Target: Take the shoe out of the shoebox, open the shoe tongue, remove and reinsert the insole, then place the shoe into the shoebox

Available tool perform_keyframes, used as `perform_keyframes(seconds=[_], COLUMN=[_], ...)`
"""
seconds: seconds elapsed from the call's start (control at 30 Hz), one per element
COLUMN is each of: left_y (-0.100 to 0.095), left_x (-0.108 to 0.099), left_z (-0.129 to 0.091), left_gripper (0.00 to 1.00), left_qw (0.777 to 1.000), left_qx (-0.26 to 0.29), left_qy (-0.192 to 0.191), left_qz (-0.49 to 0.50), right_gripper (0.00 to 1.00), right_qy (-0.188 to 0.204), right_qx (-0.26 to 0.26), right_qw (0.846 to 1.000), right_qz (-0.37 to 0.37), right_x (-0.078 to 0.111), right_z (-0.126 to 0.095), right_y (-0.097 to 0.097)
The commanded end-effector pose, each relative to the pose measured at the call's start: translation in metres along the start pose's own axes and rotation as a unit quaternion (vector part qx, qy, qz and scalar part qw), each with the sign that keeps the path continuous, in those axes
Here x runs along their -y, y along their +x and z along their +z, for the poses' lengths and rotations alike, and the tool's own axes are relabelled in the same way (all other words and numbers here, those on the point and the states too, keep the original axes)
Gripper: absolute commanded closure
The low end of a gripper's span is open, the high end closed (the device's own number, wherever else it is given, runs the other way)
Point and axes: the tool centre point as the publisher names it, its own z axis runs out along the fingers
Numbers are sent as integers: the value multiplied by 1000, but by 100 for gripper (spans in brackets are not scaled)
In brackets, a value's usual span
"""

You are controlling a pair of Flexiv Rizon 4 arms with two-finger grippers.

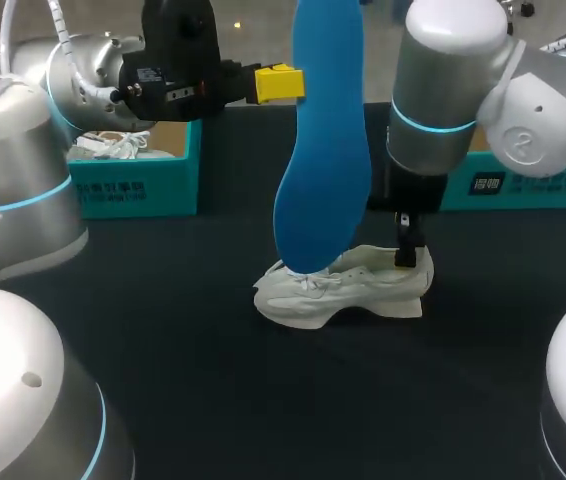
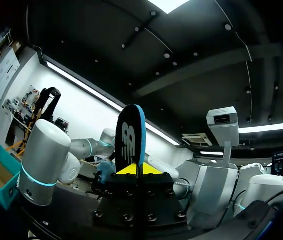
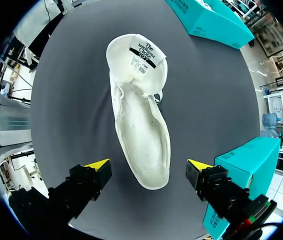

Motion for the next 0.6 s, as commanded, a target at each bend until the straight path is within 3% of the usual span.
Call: perform_keyframes(seconds=[0.03, 0.17, 0.37, 0.6], left_y=[-1, -1, -1, -1], left_x=[0, 0, 0, 0], left_z=[0, 0, 0, 0], left_gripper=[100, 100, 100, 100], left_qw=[1000, 1000, 1000, 1000], left_qx=[-1, -1, -1, -1], left_qy=[0, 0, 0, 0], left_qz=[0, 0, 0, 0], right_gripper=[0, 0, 0, 0], right_qy=[6, 19, 40, 26], right_qx=[0, 12, 1, -18], right_qw=[1000, 997, 996, 997], right_qz=[-19, -68, -78, -72], right_x=[-1, 1, 3, 0], right_z=[5, 7, 7, 6], right_y=[2, 1, -7, -9])
